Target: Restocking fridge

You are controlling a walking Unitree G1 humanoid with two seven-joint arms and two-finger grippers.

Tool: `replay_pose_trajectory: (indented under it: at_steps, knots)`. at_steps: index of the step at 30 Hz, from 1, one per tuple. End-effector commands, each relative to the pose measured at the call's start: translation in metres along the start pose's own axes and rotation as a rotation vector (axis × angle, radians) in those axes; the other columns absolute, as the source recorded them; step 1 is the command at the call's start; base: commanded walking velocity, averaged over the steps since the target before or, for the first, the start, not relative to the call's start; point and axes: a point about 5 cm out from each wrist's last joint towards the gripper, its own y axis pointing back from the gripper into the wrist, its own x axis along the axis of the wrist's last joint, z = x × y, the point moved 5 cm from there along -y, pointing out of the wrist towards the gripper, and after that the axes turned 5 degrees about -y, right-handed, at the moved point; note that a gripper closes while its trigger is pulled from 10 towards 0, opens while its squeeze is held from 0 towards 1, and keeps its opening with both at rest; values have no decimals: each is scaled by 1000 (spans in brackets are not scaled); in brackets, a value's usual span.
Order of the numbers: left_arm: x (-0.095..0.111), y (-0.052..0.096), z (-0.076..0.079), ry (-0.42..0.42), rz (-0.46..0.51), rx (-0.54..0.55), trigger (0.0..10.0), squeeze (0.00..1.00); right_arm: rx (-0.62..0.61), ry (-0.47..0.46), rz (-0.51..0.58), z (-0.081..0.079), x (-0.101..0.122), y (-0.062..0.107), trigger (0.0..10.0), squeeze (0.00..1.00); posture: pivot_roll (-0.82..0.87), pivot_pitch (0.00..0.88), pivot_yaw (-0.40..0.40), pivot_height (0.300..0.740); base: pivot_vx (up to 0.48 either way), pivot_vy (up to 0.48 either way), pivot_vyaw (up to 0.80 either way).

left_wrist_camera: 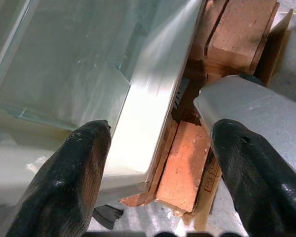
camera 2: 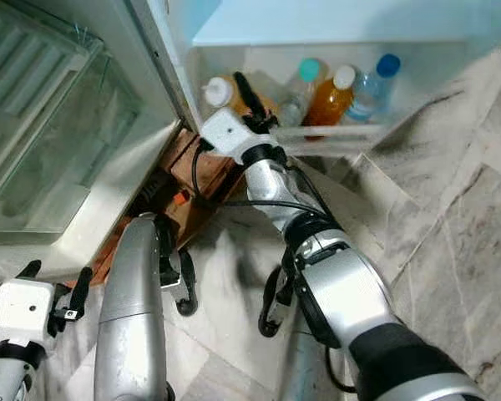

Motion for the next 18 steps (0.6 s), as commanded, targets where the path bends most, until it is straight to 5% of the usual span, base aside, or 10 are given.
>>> replay_pose_trajectory:
  at_steps: [1, 6, 7, 9, 18]
  knots:
    - [-10, 7, 0, -4, -51, -3, 10000, 0, 25, -65, -182, -11, -42, 22, 10000, 0, 319, 547, 4, 573, 0, 0, 0]
    - [-10, 5, 0, -4, -48, -5, 10000, 0, -35, -278, -358, -1, -72, 34, 10000, 0, 316, 543, 5, 573, 0, 0, 0]
    - [-10, 5, 1, -4, -47, -6, 10000, 0, -46, -317, -383, 0, -76, 36, 10000, 180, 316, 543, 5, 573, 0, 0, 0]
    - [-9, 3, 2, -4, -42, -8, 10000, 0, -74, -419, -431, 3, -85, 40, 10000, 1000, 313, 541, 5, 573, 0, 0, 0]
    - [-7, -9, 4, -4, -22, -2, 10000, 0, -110, -512, -468, 13, -92, 41, 10000, 1000, 299, 510, -3, 573, 0, 0, 0]
